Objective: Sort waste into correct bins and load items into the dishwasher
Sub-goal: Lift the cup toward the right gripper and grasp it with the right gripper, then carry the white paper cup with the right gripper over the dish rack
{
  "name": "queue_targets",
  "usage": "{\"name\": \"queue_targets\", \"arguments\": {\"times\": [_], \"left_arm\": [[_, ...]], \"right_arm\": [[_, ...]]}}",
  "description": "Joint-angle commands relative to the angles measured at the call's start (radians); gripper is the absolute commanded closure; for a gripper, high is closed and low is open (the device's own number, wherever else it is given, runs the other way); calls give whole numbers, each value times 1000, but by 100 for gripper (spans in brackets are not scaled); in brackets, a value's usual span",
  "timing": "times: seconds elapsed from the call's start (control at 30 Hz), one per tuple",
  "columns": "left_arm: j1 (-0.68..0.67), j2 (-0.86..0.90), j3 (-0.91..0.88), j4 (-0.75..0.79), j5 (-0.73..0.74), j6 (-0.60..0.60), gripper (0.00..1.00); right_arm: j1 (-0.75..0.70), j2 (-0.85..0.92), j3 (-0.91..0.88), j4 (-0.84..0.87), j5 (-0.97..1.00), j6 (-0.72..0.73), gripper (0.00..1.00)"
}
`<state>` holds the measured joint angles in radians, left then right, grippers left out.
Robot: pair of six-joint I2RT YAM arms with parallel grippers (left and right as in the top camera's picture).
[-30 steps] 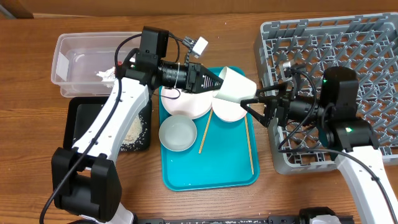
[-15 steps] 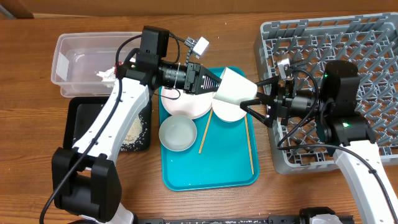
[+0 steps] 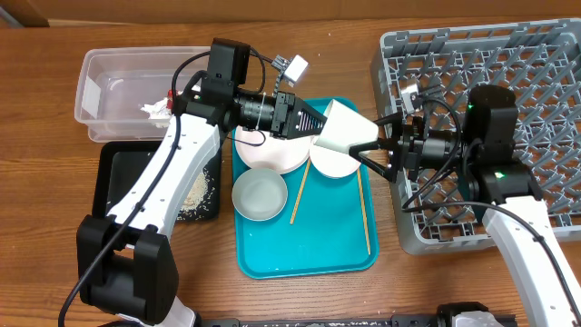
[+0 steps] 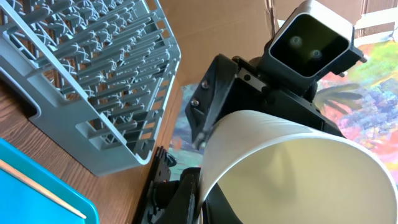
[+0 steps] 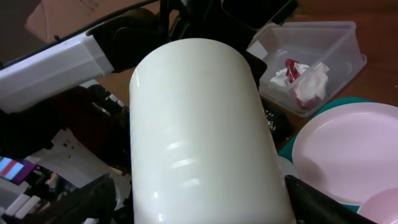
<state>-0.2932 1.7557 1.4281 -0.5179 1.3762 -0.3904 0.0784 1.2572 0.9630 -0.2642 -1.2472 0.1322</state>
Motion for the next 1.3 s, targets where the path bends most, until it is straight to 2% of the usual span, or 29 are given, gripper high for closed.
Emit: {"name": "queue_targets", "arguments": {"times": [0.0, 0.13, 0.43, 0.53, 0.6, 0.63, 0.67, 0.7, 0.97, 1.13, 1.27], "left_arm": [[-5, -7, 12, 3, 5, -7, 96], [-5, -7, 12, 3, 4, -7, 96], [-5, -7, 12, 3, -1, -6, 94], [-5, -7, 12, 2, -32, -6, 84], [-5, -7, 12, -2, -67, -5, 70], [-5, -7, 12, -17, -118, 9, 57], [0, -7, 12, -49, -204, 10, 49], [3, -7, 12, -68, -253, 14, 46], [59, -63, 13, -305, -635, 143, 40], [86, -177, 13, -392, -885, 190, 39], [100, -267, 13, -423, -1036, 189, 39]], "right_arm": [[1, 0, 20, 24, -19, -2, 23], [1, 0, 20, 25, -19, -2, 36], [1, 0, 20, 23, -19, -2, 41], [1, 0, 20, 18, -18, -2, 44], [1, 0, 20, 0, -10, -2, 46], [1, 0, 20, -40, 40, -2, 49], [1, 0, 20, -96, 116, -2, 54], [1, 0, 20, -125, 161, -2, 55], [-13, -18, 61, -345, 552, -3, 62], [-29, -23, 191, -537, 823, -2, 63], [-72, -23, 305, -672, 948, 3, 64]]}}
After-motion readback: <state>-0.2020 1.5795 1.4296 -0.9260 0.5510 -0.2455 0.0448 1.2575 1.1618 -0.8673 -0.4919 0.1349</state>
